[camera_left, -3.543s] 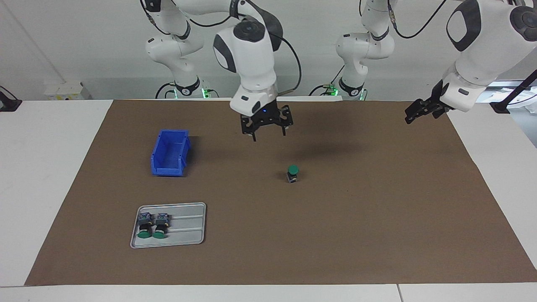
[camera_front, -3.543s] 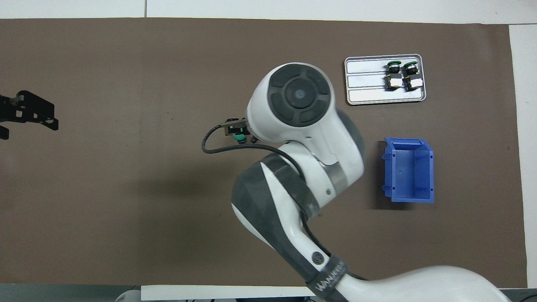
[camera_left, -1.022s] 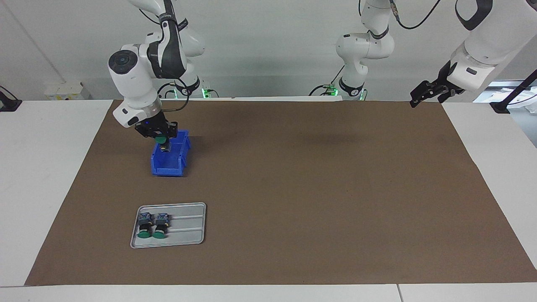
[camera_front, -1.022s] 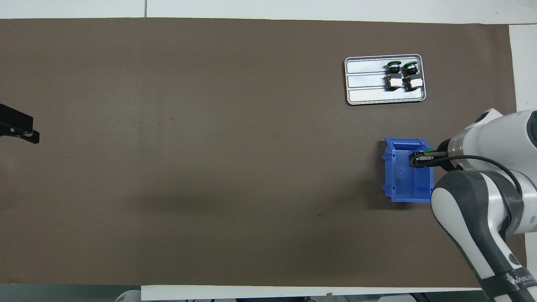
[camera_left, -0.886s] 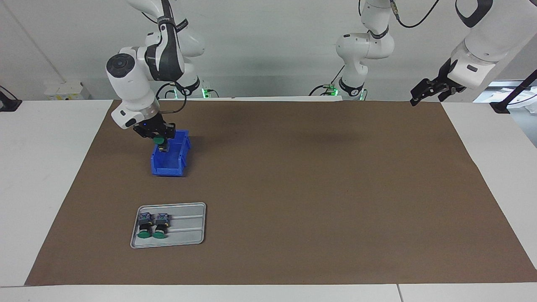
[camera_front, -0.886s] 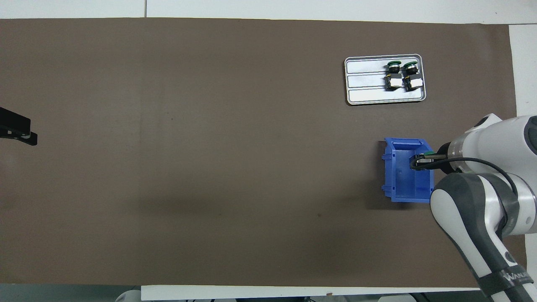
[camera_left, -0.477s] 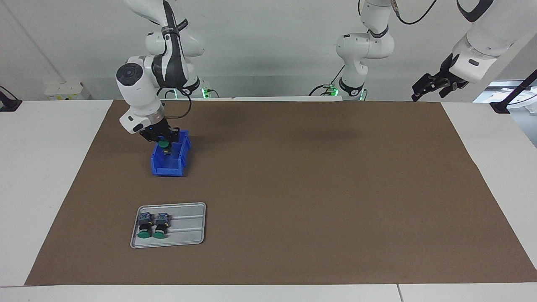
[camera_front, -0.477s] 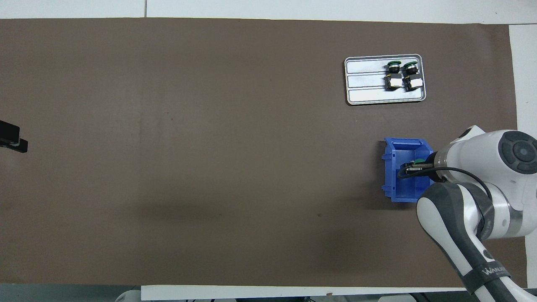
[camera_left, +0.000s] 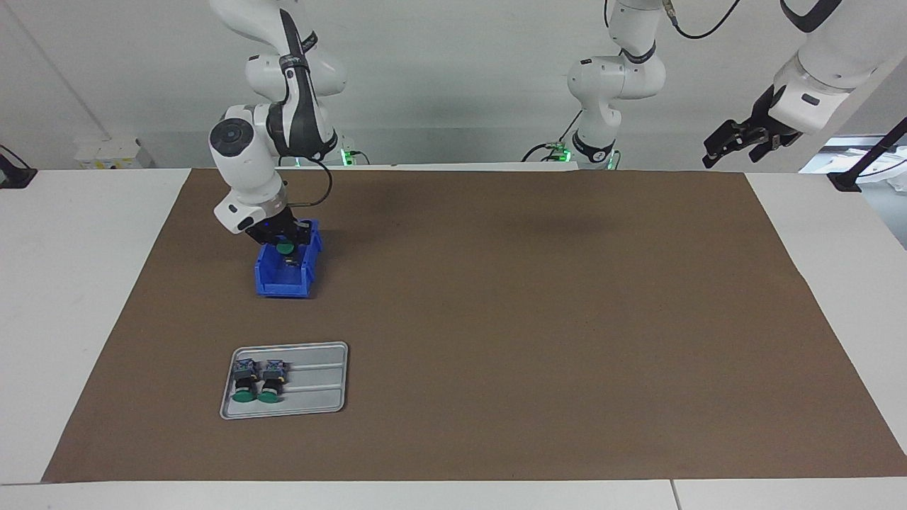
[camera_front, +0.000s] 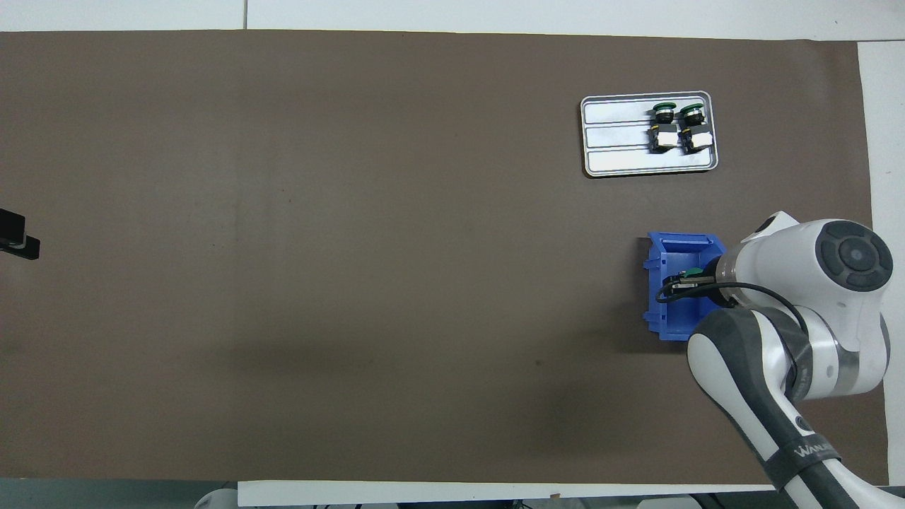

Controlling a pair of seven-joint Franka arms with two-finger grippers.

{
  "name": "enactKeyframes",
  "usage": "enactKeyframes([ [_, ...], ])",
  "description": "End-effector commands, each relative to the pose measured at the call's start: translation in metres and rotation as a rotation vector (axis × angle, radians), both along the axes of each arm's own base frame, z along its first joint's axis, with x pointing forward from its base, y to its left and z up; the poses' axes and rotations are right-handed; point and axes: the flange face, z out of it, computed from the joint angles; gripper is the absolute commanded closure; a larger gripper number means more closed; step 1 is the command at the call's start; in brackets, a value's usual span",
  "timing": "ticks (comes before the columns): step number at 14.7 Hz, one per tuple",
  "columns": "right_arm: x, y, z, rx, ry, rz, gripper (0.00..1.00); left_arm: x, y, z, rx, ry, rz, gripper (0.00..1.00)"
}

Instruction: Place and press button with both arms

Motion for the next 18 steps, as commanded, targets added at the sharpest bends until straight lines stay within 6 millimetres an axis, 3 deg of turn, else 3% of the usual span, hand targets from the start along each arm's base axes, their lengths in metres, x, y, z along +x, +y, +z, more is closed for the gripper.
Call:
enactKeyframes([
  [1, -0.002, -0.002, -0.002, 0.006, -0.007, 0.008, 0.79, 0.000, 0.000, 0.000, 0.012, -0.049, -0.016, 0.00],
  [7, -0.002, -0.006, -0.003, 0.005, -0.002, 0.001, 0.78, -0.004, 0.004, -0.010, 0.008, -0.051, -0.028, 0.00],
  [9, -0.002, -0.006, -0.002, 0.005, -0.001, -0.002, 0.60, -0.005, 0.005, -0.011, 0.006, -0.041, -0.040, 0.00],
  [10, -0.001, -0.006, -0.001, 0.004, -0.002, -0.001, 0.58, -0.004, 0.005, -0.010, 0.006, -0.049, -0.042, 0.00],
  [11, 0.000, -0.006, -0.001, 0.004, -0.002, -0.002, 0.49, -0.004, 0.005, -0.011, 0.005, -0.046, -0.040, 0.00],
  [16, 0.004, -0.005, 0.006, 0.004, -0.008, -0.002, 0.48, -0.005, 0.004, -0.010, 0.008, -0.041, -0.030, 0.00],
  [18, 0.007, -0.005, 0.019, 0.003, 0.001, 0.001, 0.47, -0.005, 0.005, -0.009, 0.007, -0.046, -0.030, 0.00],
])
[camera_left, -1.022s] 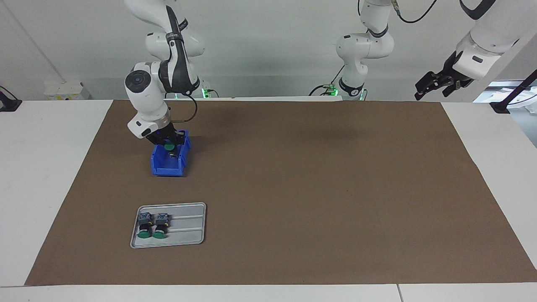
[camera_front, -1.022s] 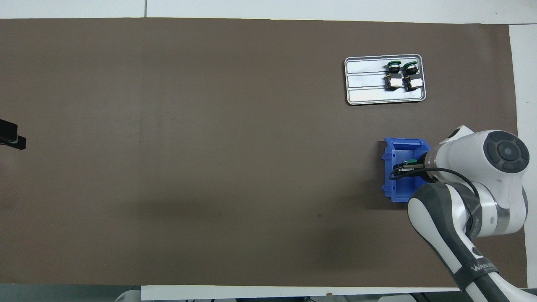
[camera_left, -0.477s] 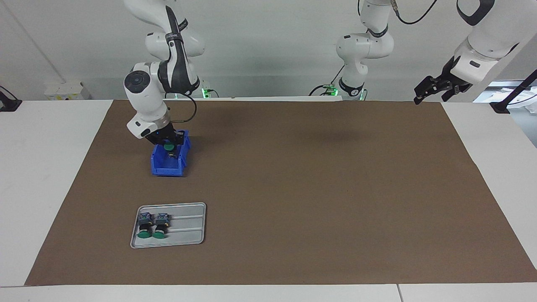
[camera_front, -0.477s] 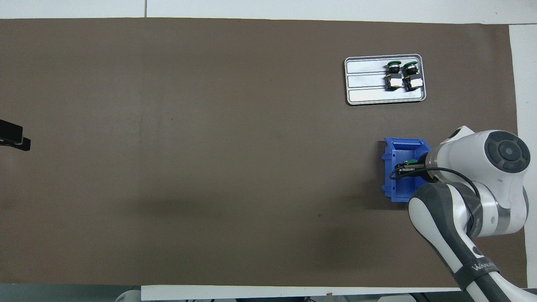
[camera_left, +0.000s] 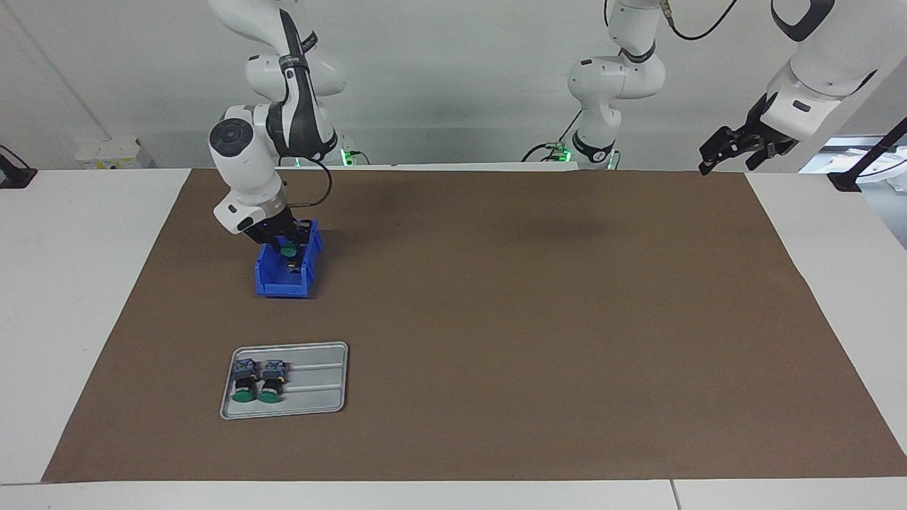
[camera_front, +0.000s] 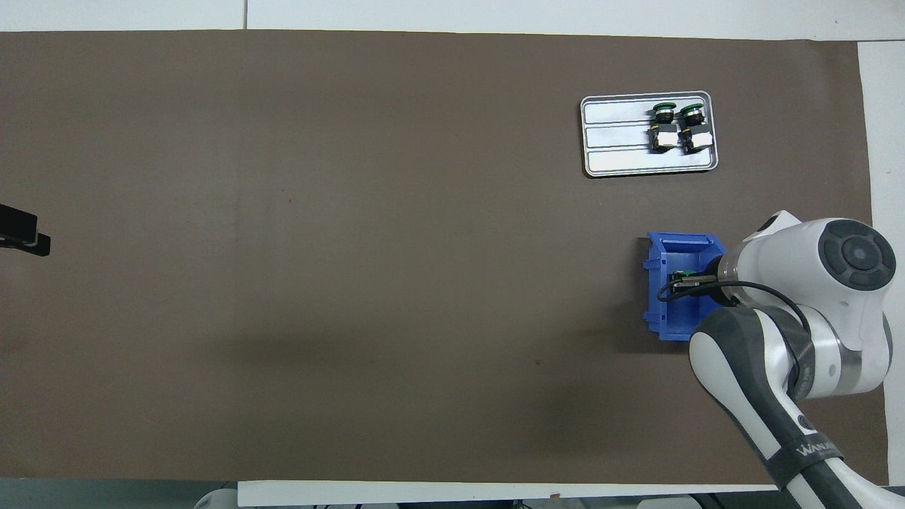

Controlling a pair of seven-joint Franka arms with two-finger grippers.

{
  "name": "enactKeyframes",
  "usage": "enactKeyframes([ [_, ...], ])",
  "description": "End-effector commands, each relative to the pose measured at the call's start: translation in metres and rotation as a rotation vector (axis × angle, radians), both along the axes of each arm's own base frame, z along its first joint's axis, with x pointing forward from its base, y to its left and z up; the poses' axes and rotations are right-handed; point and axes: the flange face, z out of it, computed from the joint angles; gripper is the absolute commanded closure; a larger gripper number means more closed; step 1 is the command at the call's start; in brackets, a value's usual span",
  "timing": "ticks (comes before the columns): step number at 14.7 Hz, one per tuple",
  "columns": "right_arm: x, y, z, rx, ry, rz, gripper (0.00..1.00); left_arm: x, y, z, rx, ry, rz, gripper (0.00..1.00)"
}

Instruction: Place and press button with both arms

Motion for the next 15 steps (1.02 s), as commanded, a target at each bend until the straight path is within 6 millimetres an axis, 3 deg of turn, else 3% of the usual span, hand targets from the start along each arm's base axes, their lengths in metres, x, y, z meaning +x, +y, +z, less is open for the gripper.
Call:
enactKeyframes([
  [1, 0.008, -0.002, 0.029, 0.000, 0.010, 0.007, 0.47, -0.005, 0.005, 0.002, 0.011, -0.028, -0.012, 0.00],
  [2, 0.015, -0.004, 0.048, 0.000, 0.016, 0.004, 0.43, -0.004, 0.005, 0.002, 0.012, -0.039, -0.014, 0.00],
  [3, 0.022, -0.004, 0.067, -0.001, 0.016, 0.001, 0.33, -0.002, 0.005, 0.002, 0.012, -0.051, -0.014, 0.00],
  [4, 0.029, -0.005, 0.088, -0.001, 0.008, 0.005, 0.09, 0.000, 0.005, 0.002, 0.011, -0.059, -0.020, 0.00],
  [5, 0.036, -0.005, 0.111, 0.001, -0.004, 0.011, 0.01, 0.000, 0.005, 0.001, 0.011, -0.054, -0.020, 0.00],
  [8, 0.052, -0.006, 0.201, 0.002, -0.014, 0.009, 0.01, 0.000, 0.006, -0.002, 0.010, -0.042, -0.018, 0.00],
  [9, 0.058, -0.006, 0.221, 0.001, -0.010, 0.011, 0.01, 0.000, 0.005, -0.003, 0.010, -0.040, -0.018, 0.00],
  [13, 0.083, -0.024, 0.284, 0.008, 0.042, -0.011, 0.01, -0.002, 0.001, -0.002, 0.010, -0.034, -0.023, 0.00],
  [15, 0.087, -0.033, 0.293, 0.011, 0.039, -0.027, 0.01, -0.002, 0.001, -0.002, 0.011, -0.033, -0.017, 0.00],
])
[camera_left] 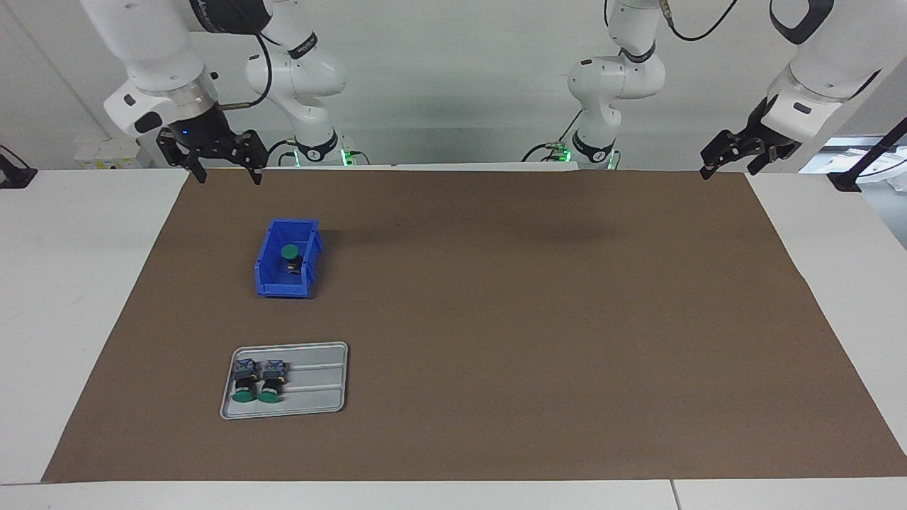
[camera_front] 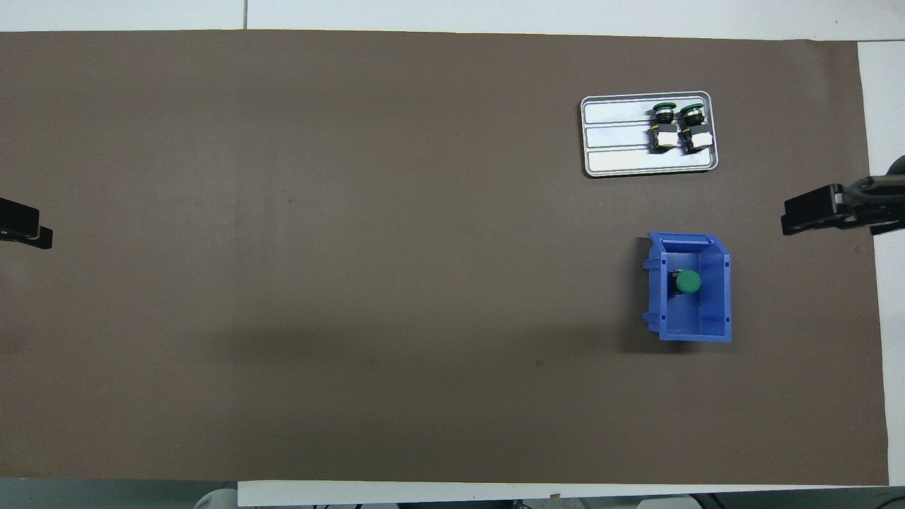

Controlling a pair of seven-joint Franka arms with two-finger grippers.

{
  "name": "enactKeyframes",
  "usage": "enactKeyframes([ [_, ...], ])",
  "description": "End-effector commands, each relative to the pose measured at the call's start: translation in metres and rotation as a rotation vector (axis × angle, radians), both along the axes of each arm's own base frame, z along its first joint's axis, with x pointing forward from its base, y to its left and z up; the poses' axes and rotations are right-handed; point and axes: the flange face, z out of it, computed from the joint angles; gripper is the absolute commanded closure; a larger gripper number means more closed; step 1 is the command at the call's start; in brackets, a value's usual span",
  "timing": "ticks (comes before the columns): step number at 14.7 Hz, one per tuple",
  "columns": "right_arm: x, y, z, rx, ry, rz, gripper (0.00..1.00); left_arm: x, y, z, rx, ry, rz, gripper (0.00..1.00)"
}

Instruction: Place and press button with both arms

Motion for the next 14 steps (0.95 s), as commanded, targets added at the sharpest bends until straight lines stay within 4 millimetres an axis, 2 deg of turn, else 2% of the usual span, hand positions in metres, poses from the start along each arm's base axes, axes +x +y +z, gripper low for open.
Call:
enactKeyframes([
  [1, 0.023, -0.019, 0.002, 0.012, 0.018, -0.005, 0.01, -0.006, 0.001, 0.000, 0.013, -0.008, -0.007, 0.00],
  [4, 0.024, -0.008, -0.008, -0.002, 0.018, 0.013, 0.01, -0.005, 0.002, 0.001, 0.013, -0.012, -0.006, 0.00],
  [14, 0.023, -0.016, -0.009, 0.009, 0.020, 0.002, 0.01, -0.005, 0.003, 0.000, 0.013, -0.008, -0.001, 0.00],
])
